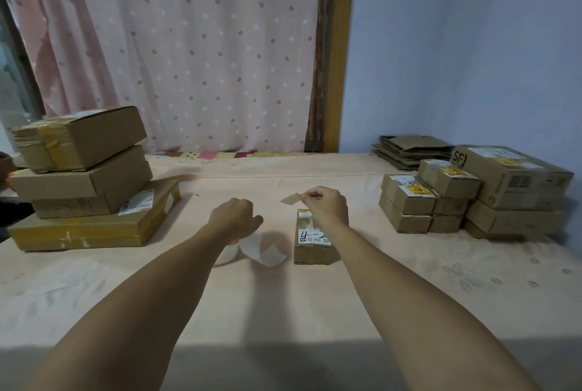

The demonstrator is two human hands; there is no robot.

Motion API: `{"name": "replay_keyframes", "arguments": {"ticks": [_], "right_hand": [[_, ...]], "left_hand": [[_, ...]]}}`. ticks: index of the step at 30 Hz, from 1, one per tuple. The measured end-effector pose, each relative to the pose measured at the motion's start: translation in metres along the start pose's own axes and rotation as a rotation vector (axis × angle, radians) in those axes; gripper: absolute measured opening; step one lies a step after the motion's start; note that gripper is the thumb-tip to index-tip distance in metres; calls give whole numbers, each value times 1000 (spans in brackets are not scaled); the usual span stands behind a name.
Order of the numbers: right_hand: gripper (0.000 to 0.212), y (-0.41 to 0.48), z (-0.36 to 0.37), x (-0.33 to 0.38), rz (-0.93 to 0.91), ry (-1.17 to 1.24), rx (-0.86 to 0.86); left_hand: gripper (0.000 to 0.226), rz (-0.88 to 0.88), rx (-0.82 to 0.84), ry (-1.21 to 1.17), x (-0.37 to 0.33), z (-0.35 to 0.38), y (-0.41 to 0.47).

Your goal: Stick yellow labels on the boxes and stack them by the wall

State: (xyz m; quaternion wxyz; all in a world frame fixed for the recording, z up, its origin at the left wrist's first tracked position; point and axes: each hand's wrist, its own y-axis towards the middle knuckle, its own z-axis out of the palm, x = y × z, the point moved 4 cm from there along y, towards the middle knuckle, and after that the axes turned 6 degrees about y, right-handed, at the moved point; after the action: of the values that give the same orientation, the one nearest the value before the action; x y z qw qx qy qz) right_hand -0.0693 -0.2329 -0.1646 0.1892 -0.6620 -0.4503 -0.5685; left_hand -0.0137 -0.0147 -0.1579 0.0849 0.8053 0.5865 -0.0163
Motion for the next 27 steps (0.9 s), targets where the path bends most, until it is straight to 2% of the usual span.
{"name": "replay_keyframes", "arguments": {"ticks": [4,6,9,11,15,18,22,27], "right_hand": [[6,-1,-7,-1,-26,-12,4],[7,-4,-12,-1,-44,-33,2],[7,-7,-21,-1,-95,-119,3],[9,-8,-27,-3,-136,-177,22],[13,-10,-45,-9,-134,-193,16],[18,-6,-59,-17,-51,-220,-21],[26,1,-57,-31,104,-72,91],[7,4,-54,-43,190,54,165]], "left_hand": [[53,-90,127,-715,-32,5,6],[55,-131,141,-950,-46,4,9],[36,-218,125,-1159,-63,4,14],[18,-268,111,-1191,-74,4,16],[4,-299,59,-1206,-85,6,20],[12,-179,76,-1131,-91,7,21],[8,-50,160,-1024,-100,13,21],[12,-1,186,-1014,-107,19,24]]}}
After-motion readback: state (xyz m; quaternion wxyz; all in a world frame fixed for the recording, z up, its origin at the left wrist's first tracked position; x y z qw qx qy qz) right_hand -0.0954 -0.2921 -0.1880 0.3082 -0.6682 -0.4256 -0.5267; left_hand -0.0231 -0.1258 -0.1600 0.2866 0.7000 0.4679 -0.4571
